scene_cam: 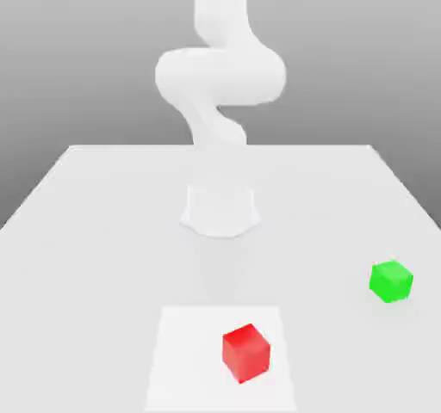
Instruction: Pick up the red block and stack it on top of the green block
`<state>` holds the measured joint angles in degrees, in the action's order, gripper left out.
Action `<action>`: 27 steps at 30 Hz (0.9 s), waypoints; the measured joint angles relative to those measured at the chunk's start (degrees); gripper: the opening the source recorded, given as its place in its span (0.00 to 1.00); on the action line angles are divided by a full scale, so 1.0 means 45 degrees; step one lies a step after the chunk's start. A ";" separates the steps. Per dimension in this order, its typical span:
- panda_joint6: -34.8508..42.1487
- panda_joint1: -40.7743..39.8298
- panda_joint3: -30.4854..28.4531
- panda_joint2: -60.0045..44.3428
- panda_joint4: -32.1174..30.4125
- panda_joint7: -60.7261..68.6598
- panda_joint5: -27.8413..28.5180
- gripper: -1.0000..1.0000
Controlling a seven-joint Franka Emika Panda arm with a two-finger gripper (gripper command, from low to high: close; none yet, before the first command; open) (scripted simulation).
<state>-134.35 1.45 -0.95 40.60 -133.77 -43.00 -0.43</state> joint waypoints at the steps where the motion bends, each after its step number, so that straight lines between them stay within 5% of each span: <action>1: -0.0246 0.0142 -0.0091 -0.0502 -0.0190 0.0277 -0.0041 0.50; 21: -0.4799 0.1744 -0.0718 -0.9760 -0.3705 0.4966 -0.0283 0.50; 27: -0.6947 0.1516 -0.0407 -1.2514 -0.3583 0.5433 -0.0539 0.50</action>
<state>-165.61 8.27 -2.78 -15.71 -149.89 -18.55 -2.86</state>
